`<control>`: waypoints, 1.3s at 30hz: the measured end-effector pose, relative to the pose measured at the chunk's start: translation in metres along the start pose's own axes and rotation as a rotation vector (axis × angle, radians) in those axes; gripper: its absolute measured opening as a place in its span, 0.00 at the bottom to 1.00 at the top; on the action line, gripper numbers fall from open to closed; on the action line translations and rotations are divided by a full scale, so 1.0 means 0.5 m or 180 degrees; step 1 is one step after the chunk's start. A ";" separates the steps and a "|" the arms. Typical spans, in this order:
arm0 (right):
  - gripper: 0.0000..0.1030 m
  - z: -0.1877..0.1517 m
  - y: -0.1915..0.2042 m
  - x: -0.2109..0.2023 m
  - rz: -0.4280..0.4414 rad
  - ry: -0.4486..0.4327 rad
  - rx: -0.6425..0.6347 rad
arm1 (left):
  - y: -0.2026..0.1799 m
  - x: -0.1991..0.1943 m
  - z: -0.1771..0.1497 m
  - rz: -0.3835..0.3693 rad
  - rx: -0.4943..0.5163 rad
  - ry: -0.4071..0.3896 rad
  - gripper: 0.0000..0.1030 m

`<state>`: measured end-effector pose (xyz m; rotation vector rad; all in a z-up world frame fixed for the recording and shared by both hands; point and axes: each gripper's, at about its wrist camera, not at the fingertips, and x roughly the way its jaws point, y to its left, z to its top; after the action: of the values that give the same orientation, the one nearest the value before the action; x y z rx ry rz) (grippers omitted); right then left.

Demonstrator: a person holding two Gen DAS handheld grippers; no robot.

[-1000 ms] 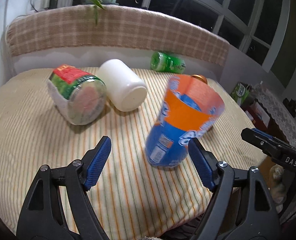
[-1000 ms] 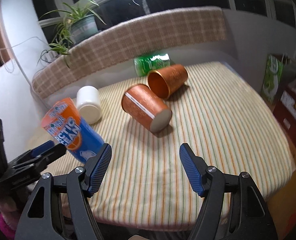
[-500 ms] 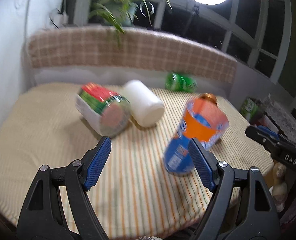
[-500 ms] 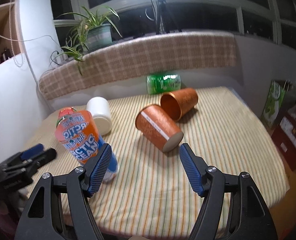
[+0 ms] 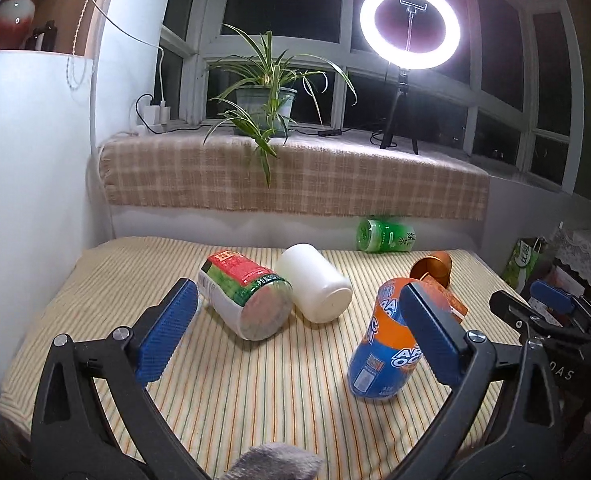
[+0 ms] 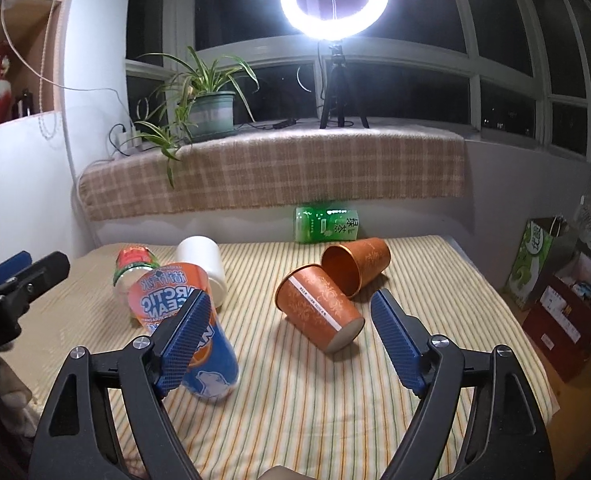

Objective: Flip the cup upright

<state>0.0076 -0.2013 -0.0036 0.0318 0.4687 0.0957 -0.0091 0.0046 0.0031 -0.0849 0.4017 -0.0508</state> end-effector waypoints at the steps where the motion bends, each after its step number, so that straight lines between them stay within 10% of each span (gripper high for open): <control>1: 0.80 -0.001 -0.001 -0.002 -0.0013 -0.0011 0.0008 | 0.000 -0.001 0.001 0.0012 0.0001 -0.0007 0.99; 39: 0.80 -0.003 0.006 0.005 -0.0061 0.0012 0.0017 | -0.003 -0.005 -0.002 0.0075 0.0020 -0.0045 1.00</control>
<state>0.0090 -0.1980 -0.0060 0.0323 0.4729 0.0758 -0.0119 0.0033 0.0035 -0.0744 0.3884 -0.0282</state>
